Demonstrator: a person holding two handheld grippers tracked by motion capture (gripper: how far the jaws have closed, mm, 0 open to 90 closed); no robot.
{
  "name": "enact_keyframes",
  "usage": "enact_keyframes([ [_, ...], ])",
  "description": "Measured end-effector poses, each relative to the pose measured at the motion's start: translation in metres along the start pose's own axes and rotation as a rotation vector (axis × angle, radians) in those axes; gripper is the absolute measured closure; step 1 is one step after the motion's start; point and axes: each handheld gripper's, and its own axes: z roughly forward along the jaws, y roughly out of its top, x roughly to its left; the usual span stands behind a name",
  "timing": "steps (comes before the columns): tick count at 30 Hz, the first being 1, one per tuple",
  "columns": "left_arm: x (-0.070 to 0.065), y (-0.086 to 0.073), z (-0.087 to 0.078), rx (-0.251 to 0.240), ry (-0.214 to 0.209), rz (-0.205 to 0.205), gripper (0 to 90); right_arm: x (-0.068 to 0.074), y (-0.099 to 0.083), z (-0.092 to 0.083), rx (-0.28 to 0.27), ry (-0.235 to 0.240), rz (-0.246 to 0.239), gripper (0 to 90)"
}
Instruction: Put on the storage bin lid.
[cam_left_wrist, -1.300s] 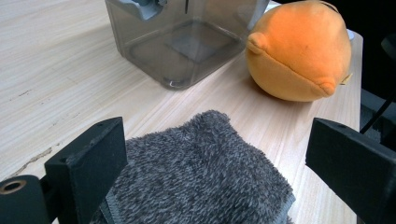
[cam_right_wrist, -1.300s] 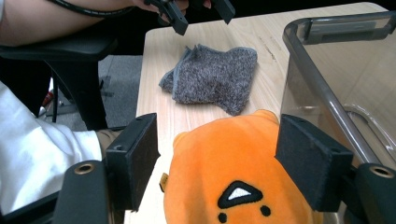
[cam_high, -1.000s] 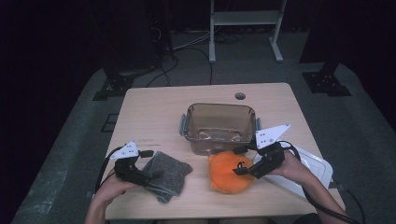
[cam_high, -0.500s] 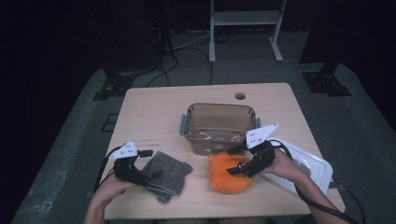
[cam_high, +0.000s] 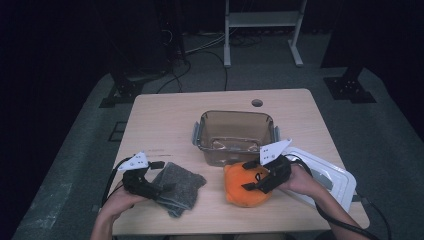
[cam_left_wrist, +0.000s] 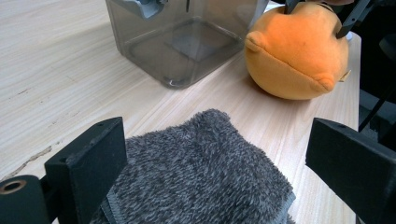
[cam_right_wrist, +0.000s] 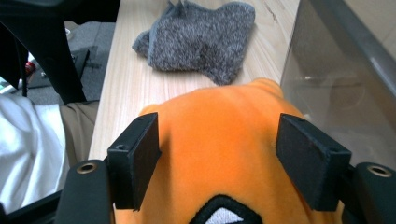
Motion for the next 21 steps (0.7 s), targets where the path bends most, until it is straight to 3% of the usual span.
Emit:
enact_keyframes([
  [10, -0.001, 0.0, 0.002, 0.008, -0.003, -0.001, 4.5, 0.003, -0.008, 0.004, 0.003, -0.009, 0.018, 31.1],
  [17, 0.0, 0.0, 0.001, 0.005, 0.0, 0.001, 4.5, 0.009, -0.008, 0.012, 0.017, -0.043, 0.005, 24.8],
  [21, -0.001, 0.0, 0.002, 0.006, -0.001, -0.001, 4.5, 0.011, -0.009, 0.013, 0.022, -0.053, -0.003, 28.5],
])
